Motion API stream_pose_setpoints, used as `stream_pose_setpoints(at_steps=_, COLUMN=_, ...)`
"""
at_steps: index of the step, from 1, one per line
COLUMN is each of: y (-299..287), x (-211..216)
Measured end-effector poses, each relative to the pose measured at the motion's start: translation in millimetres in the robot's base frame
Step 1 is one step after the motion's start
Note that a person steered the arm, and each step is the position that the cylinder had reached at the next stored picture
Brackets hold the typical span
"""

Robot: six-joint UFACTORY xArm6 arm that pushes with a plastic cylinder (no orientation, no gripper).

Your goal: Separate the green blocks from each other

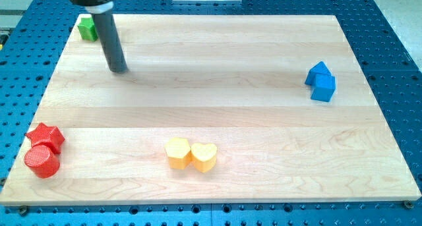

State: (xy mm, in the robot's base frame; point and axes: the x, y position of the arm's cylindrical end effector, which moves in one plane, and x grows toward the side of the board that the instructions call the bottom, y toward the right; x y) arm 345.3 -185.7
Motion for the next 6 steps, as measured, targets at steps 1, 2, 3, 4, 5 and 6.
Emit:
stream_pose_setpoints(at_steps=1, y=-34, x=-41)
stream_pose_setpoints(at_steps=2, y=-96, x=-55)
stream_pose_setpoints(at_steps=3, y=-119, x=-63)
stream_pose_setpoints(at_steps=4, y=-103, x=-92)
stream_pose_setpoints(at_steps=5, y=-61, x=-107)
stream_pose_setpoints(at_steps=6, y=6, x=-104)
